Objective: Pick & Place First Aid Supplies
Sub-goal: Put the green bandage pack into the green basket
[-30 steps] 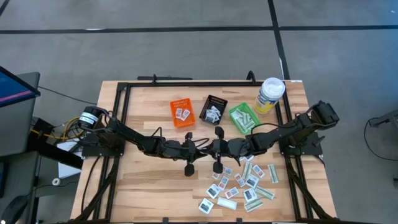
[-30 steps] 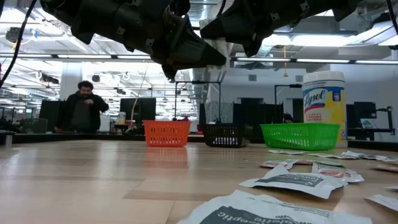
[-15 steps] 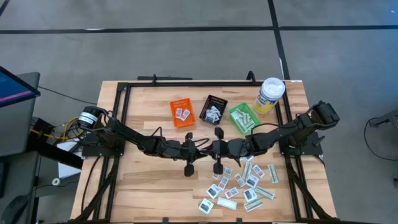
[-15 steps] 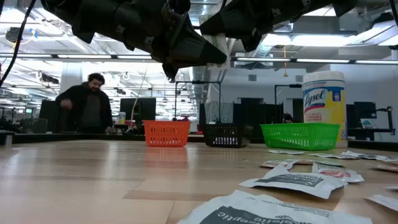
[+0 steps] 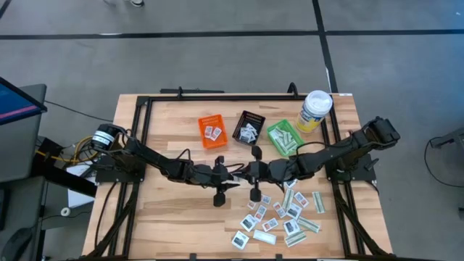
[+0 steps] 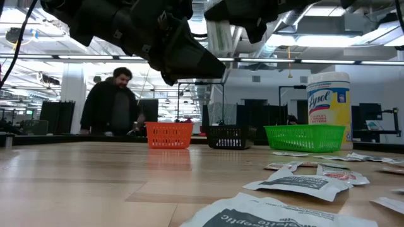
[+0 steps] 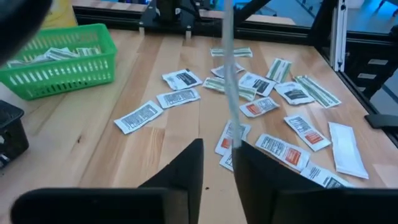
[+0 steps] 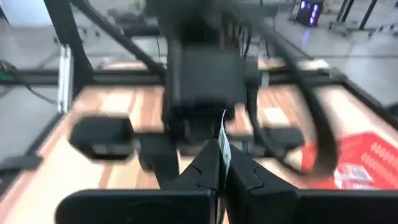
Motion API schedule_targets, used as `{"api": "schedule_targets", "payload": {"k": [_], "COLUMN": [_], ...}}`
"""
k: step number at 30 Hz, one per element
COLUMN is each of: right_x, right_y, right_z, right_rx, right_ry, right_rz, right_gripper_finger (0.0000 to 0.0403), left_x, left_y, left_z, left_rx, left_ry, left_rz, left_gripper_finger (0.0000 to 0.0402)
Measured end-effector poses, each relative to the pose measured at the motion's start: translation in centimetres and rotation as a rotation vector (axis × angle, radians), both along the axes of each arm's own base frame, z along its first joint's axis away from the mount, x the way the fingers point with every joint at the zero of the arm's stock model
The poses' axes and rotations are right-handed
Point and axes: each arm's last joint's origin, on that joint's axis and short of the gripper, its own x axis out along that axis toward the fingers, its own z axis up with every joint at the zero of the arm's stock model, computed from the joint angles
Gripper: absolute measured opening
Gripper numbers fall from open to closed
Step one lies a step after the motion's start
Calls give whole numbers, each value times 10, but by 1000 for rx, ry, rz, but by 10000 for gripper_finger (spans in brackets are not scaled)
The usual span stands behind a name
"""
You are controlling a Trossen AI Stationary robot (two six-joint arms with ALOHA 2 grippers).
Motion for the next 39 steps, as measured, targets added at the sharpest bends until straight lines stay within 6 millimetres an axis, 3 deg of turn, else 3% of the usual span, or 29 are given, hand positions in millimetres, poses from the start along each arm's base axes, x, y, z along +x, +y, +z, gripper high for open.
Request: {"api": "schedule_targets", "payload": {"k": [8,31,39], "right_x": [-3,0,1], "right_y": [2,-1,-5], "right_z": [-8,-5,-5], "right_rx": [22,29,30], "right_ry": [78,38,33], "right_rz": [18,12,-2], "right_gripper_finger": [0,0,0], "left_x": [-3,-2,-2], "left_y": [2,10,10], "left_z": [10,26,27], "left_rx": [-7,-14,-18], "left_ry": [-38,-157,-166], "left_rz": [23,46,29], "left_gripper_finger": [104,112,78]}}
